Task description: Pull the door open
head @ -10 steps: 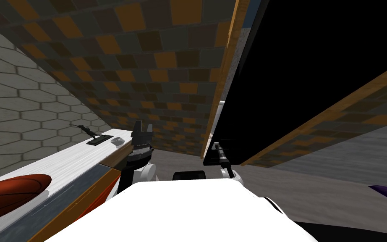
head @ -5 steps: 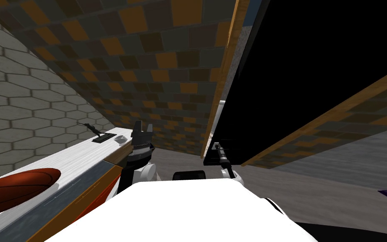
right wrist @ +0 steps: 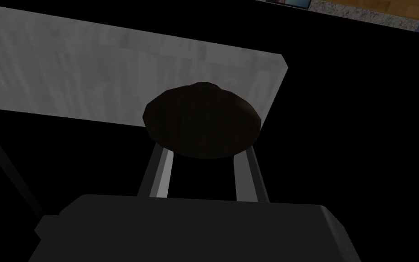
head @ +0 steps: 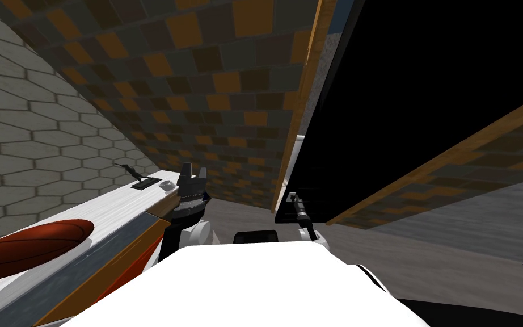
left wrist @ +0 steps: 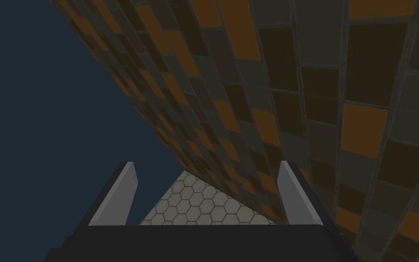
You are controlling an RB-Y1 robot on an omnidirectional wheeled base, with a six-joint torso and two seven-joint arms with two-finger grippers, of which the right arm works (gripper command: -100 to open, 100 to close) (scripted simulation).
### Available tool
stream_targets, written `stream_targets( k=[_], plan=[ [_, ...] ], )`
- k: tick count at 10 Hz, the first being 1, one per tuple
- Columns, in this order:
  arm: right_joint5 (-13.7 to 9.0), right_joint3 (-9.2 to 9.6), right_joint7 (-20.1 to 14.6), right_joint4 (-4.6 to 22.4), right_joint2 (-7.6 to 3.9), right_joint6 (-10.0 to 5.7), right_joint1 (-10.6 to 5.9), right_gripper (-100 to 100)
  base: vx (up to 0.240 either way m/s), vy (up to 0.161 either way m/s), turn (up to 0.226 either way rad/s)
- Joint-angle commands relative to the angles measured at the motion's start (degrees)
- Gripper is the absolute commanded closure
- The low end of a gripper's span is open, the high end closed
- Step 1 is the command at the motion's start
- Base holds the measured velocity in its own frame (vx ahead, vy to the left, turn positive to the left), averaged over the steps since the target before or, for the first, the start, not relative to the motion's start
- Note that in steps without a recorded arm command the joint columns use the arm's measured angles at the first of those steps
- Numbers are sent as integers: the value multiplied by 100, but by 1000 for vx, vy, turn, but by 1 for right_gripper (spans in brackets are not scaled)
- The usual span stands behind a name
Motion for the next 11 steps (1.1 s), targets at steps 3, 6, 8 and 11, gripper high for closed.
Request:
stream_targets(
  k=[3, 6, 8, 11],
  plan=[
    [16, 151, -202, -153, 159, 88, 28, 100, -21, -10, 23],
    [16, 151, -202, -153, 159, 88, 28, 100, 5, 4, -11],
    [-56, 187, -442, -140, 151, 87, 15, 100, -24, -14, 52],
    [-129, 224, -682, -127, 143, 86, 1, 100, -15, -12, 18]
  ],
)
